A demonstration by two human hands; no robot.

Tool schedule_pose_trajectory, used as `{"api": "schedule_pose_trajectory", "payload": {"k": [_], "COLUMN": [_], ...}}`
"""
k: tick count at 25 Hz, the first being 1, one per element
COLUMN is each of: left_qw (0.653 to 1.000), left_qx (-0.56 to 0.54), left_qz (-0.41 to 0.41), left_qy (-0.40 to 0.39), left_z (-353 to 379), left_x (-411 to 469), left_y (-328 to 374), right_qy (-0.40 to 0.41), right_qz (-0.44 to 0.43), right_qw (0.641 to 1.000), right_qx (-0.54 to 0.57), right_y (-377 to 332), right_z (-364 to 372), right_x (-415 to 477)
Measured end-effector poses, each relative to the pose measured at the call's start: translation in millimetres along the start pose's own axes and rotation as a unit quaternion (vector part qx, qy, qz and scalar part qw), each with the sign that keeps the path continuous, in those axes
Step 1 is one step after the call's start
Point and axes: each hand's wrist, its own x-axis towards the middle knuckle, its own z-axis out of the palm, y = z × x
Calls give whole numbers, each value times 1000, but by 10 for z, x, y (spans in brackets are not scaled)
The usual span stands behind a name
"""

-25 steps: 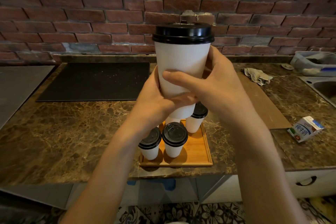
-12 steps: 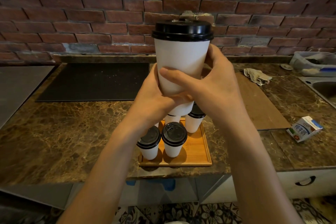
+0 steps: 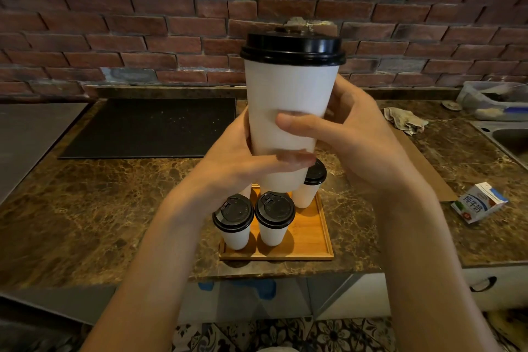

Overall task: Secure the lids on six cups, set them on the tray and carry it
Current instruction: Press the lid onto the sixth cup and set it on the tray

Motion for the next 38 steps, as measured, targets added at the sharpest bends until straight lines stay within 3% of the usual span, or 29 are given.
{"api": "schedule_pose_trajectory", "payload": {"k": [8, 18, 24, 29, 38], "left_qw": [1000, 996, 988, 993, 1000], "left_qx": [1, 2, 105, 66, 13], "left_qz": [-6, 51, 59, 35, -1], "left_qy": [-2, 74, 95, 86, 6], "left_z": [2, 106, 121, 58, -3], "left_x": [-17, 46, 75, 117, 80], "left_y": [-28, -20, -145, -86, -33], "right_qy": [-29, 90, 160, 120, -4], "right_qz": [12, 11, 2, -11, 4], "right_qw": [999, 986, 972, 979, 999], "right_qx": [-25, -142, -171, -162, -37], "right_y": [-5, -33, 66, 0, 45], "right_z": [-1, 176, 334, 223, -3], "right_x": [-21, 0, -36, 13, 58]}}
